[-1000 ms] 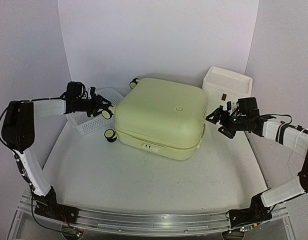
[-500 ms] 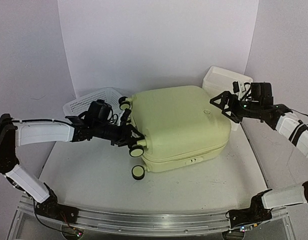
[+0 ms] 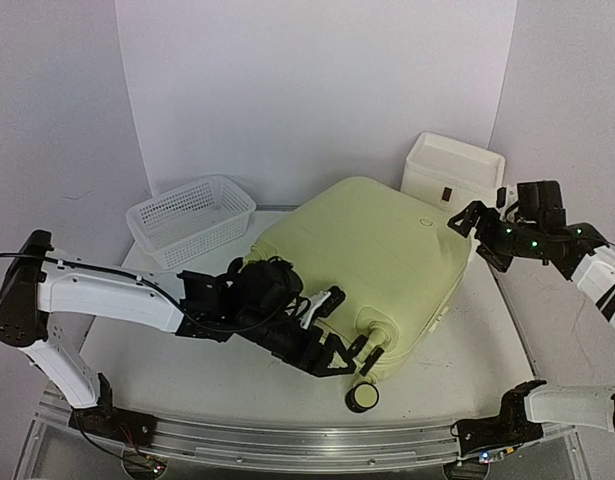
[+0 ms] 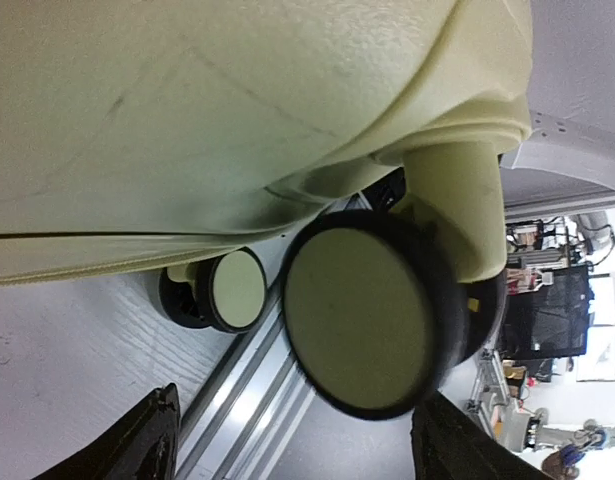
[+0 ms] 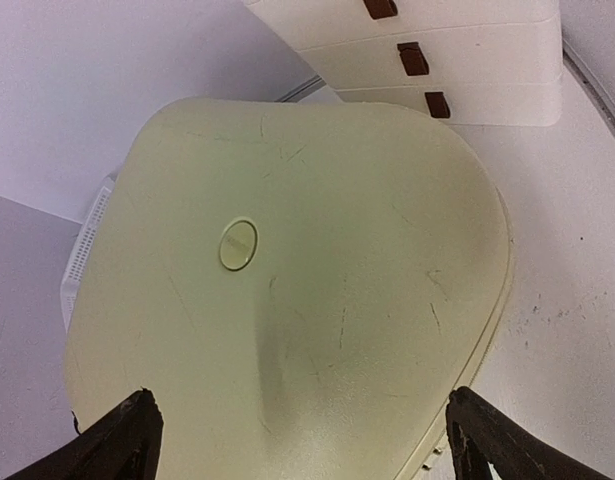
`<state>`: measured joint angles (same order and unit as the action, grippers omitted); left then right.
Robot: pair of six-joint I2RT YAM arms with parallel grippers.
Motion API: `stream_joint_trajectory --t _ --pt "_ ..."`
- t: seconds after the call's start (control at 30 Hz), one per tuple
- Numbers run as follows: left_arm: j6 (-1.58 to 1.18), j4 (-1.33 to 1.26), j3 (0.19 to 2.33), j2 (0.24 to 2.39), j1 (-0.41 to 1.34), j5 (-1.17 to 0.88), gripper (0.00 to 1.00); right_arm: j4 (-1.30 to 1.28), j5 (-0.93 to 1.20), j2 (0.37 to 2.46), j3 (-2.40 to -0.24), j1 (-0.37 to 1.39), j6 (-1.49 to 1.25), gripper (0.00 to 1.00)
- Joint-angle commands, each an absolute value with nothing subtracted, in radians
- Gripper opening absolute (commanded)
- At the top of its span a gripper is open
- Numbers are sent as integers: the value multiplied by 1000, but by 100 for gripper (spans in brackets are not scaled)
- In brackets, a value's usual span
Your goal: Open, take out, and arrange the luggage
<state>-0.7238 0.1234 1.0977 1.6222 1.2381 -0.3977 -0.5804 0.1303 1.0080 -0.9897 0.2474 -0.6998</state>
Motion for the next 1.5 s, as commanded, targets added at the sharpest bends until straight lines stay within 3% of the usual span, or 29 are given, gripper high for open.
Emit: stream_joint_trajectory --t 0.0,0.17,0.3,0.43,0.6,0.73,0.97,1.17,1.47 --pt "-625 298 1138 1447 1226 -125 85 -720 52 996 -1019 250 -709 98" --pt "-454 547 1205 1321 1204 70 89 -721 109 958 -949 250 -714 98" --pt "-377 689 1237 1227 1107 77 90 -614 253 929 -881 251 -772 98" --pt "-315 786 1272 1183 992 150 92 -620 225 916 -854 259 -820 98" --pt "-225 796 1290 1254 871 130 92 -577 282 956 -821 261 -824 98" --pt "-175 759 1309 1340 813 74 92 -380 414 948 -747 268 -888 98" --pt "-150 710 1347 1463 752 40 91 -384 407 1005 -756 278 -886 98" --pt "-111 677 1361 1540 748 3 81 -350 372 1073 -763 311 -882 98" --pt "-154 670 1295 1559 750 -130 55 -336 369 1300 -958 316 -785 98"
